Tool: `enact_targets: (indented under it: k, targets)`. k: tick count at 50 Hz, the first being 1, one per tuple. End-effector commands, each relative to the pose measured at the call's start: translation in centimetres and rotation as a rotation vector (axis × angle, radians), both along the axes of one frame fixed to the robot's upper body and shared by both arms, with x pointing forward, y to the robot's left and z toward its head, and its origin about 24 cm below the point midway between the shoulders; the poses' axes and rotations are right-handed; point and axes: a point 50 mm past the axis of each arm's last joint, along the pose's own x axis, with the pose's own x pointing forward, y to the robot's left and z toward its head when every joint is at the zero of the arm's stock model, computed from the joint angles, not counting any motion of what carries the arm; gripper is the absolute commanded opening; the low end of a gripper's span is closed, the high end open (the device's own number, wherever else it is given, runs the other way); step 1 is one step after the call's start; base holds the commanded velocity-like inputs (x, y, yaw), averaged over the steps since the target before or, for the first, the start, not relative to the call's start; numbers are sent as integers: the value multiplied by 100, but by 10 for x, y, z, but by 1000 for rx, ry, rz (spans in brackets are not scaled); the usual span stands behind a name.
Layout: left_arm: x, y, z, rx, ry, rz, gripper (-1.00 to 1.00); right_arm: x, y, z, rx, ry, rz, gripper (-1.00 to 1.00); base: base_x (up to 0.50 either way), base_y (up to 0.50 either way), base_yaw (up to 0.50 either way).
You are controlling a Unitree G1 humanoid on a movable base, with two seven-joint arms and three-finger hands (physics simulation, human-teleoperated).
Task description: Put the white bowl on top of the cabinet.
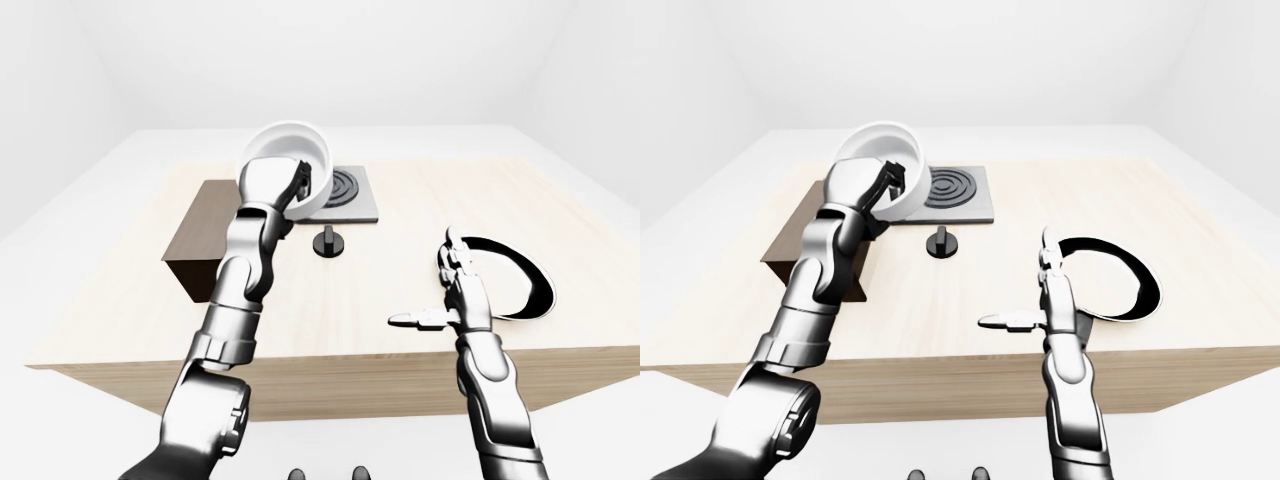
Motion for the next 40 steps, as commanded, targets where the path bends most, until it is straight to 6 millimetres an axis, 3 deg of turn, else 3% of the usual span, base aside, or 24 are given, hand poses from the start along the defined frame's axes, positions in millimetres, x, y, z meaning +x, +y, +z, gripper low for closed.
enact_targets:
  k: [1,18,40]
  targets:
    - [0,22,29,-21,-102,44,-100,0,3,-3,-4,14,7,100,0,0,0]
    - [2,75,30,-69,-119,158,-100,-3,-1,4,-1,-19,-1,100,0,0,0]
    - [8,108,21,-95,-102,246,-100,-3,0,4,-4,-17,-2,100,0,0,0]
